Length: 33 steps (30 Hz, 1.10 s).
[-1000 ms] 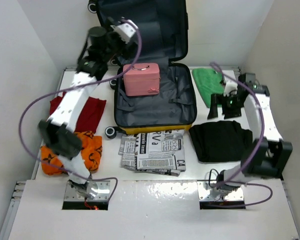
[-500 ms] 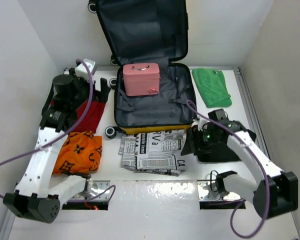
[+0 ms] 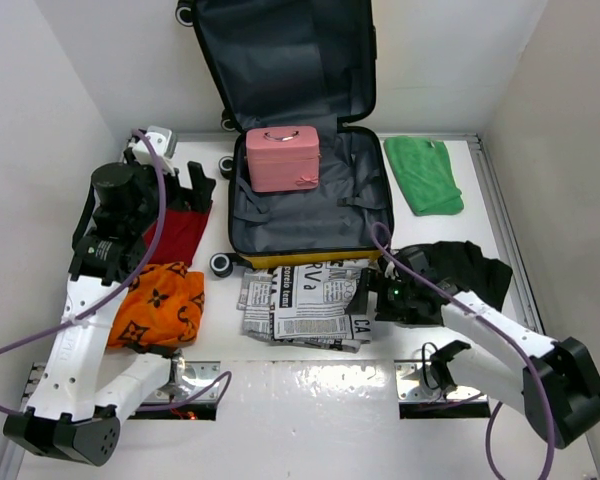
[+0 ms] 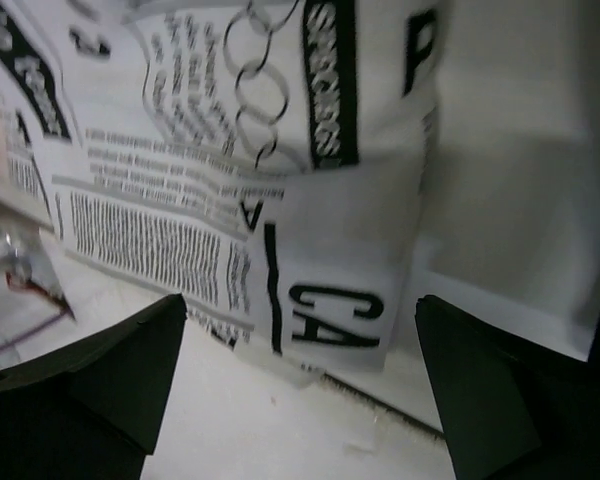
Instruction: Pack the luggage
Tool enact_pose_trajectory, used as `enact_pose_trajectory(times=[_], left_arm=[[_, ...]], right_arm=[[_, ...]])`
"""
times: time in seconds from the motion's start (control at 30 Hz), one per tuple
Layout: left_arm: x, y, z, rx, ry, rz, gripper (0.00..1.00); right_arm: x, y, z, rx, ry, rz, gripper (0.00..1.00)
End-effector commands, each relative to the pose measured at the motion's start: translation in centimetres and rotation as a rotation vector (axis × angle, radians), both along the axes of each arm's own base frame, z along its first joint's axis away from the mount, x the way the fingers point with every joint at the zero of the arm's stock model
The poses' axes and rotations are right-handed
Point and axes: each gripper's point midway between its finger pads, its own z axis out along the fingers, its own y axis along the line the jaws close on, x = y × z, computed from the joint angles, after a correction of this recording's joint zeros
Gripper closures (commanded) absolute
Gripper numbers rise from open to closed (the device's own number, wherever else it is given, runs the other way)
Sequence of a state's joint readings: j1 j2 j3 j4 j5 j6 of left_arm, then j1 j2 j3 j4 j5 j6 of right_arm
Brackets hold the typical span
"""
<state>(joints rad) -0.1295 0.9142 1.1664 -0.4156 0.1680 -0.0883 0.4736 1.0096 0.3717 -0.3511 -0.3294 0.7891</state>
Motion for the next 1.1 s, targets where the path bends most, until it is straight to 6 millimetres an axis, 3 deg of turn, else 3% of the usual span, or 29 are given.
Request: enact_pose_trajectory(times=[0.0,0.3,0.53,0.67,0.7,0.73,0.77,0.8,0.83,0.87,0.93,0.97,1.03,1.07], left_arm=[[0.3,0.2,1.0,-0.033,-0.04,0.013,0.0],[1.2,0.5,0.7,-0.008,-0.068,0.018,0.0],[1.5,0.9,0.0,-0.008,-0.066,0.028,0.0],[1.9,1.3,-0.1,-0.008,-0.066,0.038,0.0],[1.9,1.6,-0.1,-0.007,-0.067,0.049,0.0],[2.2,1.6,-0.4,-0.007,-0.057,0.049,0.0],[2.2,1.6,-0.4,-0.007,-0.057,0.049,0.0],[2.2,1.6,-0.4,-0.007,-0.057,0.049,0.0],[2.2,1.6,-0.4,-0.007,-0.057,0.049,0.0],[2.2,1.6,-0.4,-0.007,-0.057,0.049,0.0],[2.0,1.9,-0.1,-0.007,-0.067,0.058,0.0],[1.9,1.8,-0.1,-0.008,-0.066,0.049,0.0],[1.9,1.8,-0.1,-0.008,-0.066,0.049,0.0],[1.6,1.6,0.3,-0.011,-0.077,0.037,0.0]], right_arm=[[3.3,-0.1,-0.4,-0.016,-0.071,-0.122,0.01],[3.8,1.2,-3.0,0.031,-0.04,-0.139,0.01],[3.7,2.7,-3.4,0.017,-0.081,-0.11,0.01],[3.6,1.6,-4.7,-0.053,-0.076,-0.145,0.31],[3.6,1.1,-5.0,-0.087,-0.073,-0.154,0.48],[3.7,0.8,-5.2,-0.108,-0.081,-0.149,0.56],[4.1,1.0,-4.7,-0.108,-0.098,-0.139,0.64],[3.7,0.4,-5.0,-0.146,-0.1,-0.094,0.79],[4.5,1.0,-3.8,-0.128,-0.139,-0.076,0.86],[4.0,0.7,-3.7,-0.148,-0.12,-0.056,0.93],[3.4,0.8,-2.7,-0.158,-0.144,0.058,1.0],[4.1,1.3,-0.8,-0.147,-0.181,0.079,1.0],[3.4,1.3,0.7,-0.147,-0.23,0.198,1.0],[4.2,2.4,3.1,-0.114,-0.306,0.264,1.0]])
